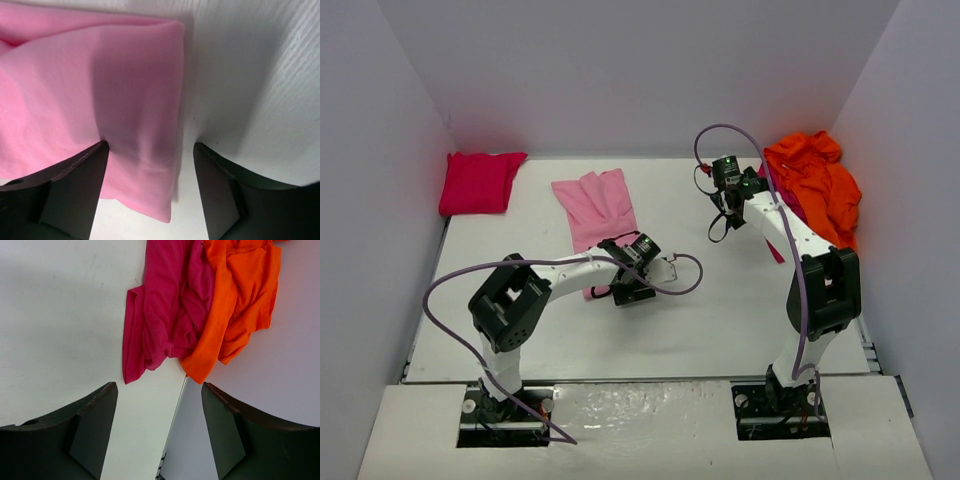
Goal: Fold and stack the t-shirts
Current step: Fold the tshirt
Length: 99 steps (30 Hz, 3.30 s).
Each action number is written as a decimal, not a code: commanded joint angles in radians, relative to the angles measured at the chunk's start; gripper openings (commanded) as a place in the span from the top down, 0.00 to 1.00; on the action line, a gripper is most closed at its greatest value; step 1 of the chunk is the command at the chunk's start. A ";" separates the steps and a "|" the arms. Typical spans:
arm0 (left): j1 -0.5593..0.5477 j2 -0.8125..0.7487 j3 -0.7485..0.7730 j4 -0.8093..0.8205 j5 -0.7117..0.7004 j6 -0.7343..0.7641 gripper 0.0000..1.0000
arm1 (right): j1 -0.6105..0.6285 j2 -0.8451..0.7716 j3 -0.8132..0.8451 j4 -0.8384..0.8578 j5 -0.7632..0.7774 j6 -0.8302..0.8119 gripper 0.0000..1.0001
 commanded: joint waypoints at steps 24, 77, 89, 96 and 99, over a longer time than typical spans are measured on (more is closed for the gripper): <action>-0.237 -0.088 0.219 -0.732 0.384 0.067 1.00 | -0.007 -0.079 -0.015 0.058 0.021 -0.009 0.35; 0.257 0.263 1.141 -0.744 0.225 0.499 1.00 | -0.014 -0.045 -0.019 0.078 0.079 -0.014 0.35; 0.292 0.358 1.194 -0.575 0.213 0.551 1.00 | -0.015 -0.062 -0.031 0.092 0.094 -0.025 0.35; 0.298 0.440 1.362 -0.689 0.275 0.522 1.00 | -0.019 -0.064 -0.053 0.106 0.095 -0.027 0.35; 0.260 0.330 1.199 -0.678 0.290 0.513 1.00 | -0.024 -0.064 -0.052 0.116 0.103 -0.033 0.35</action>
